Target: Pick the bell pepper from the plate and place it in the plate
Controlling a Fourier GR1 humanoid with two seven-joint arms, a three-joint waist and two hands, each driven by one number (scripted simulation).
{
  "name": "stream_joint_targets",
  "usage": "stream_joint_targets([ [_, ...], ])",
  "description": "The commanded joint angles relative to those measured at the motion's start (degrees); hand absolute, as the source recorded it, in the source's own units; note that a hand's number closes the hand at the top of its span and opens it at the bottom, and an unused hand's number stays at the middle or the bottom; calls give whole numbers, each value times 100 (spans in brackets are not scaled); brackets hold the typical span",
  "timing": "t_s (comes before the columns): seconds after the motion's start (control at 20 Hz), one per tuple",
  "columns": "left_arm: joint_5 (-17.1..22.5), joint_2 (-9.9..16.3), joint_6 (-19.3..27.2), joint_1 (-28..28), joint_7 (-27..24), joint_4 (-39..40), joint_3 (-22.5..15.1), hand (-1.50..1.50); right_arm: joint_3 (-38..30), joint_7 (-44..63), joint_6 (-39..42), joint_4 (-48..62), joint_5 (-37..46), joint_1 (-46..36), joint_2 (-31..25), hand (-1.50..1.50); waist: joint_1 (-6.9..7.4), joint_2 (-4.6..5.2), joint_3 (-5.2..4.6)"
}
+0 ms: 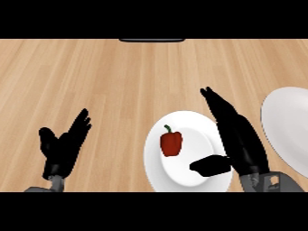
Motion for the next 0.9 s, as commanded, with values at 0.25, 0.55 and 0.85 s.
stream_joint_targets([
  [0.25,-80,-76,-134,238,190,-93,96,0,416,653,454,643,681,-125,1126,-150,-12,21,-14],
  [0.55,-186,-249,-334,-53,55,347,287,0,302,-4,359,1111,907,273,1412,-150,-37,23,-14],
  [0.85,-347,-476,-235,-102,6,461,289,0,456,321,249,1776,1718,-113,2016,-150,-27,25,-15],
])
